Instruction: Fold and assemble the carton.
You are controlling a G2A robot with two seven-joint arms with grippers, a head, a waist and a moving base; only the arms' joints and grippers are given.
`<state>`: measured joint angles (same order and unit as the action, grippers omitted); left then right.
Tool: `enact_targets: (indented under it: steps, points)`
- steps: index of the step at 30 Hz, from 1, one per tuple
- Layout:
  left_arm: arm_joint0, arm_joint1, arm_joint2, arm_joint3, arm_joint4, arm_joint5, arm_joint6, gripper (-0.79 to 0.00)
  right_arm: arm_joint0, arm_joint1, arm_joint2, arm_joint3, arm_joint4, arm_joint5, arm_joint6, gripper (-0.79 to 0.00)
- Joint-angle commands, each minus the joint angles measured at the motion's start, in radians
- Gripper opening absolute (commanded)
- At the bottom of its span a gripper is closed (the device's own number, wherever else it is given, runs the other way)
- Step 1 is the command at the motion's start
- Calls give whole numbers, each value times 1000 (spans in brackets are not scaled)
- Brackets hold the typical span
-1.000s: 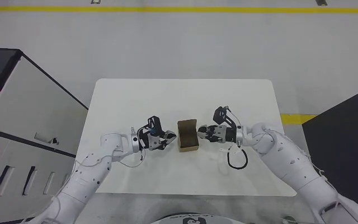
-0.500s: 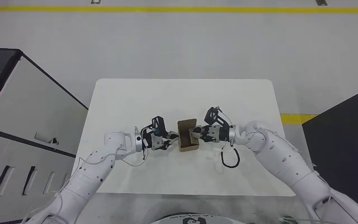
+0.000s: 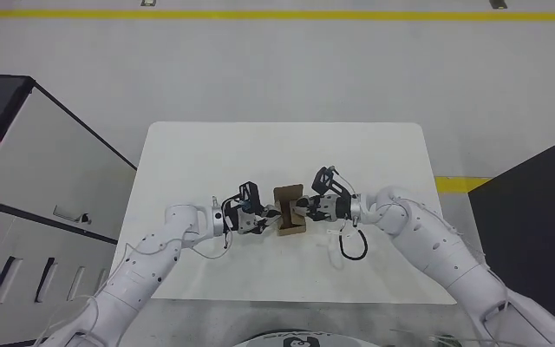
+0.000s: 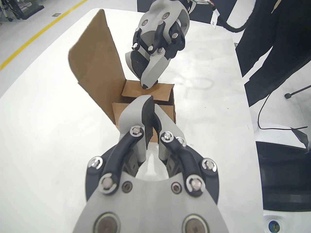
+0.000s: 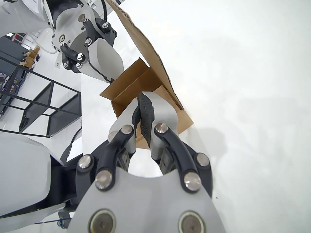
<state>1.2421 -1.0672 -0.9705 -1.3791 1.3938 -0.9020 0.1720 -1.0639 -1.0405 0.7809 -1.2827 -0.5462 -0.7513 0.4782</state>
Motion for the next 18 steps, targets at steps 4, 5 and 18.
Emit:
enact_targets:
  steps: [4,5,18]
  points:
    - [-4,-3,14,0,16,19,-7,-785,-2,-2,2,5,3,-4,-1,-785]
    - [-5,-4,17,0,18,25,-9,-785,-3,-3,2,6,3,-5,0,-785]
    - [-7,-6,26,-8,30,49,-13,-785,-13,-5,17,4,-9,-9,-14,-785]
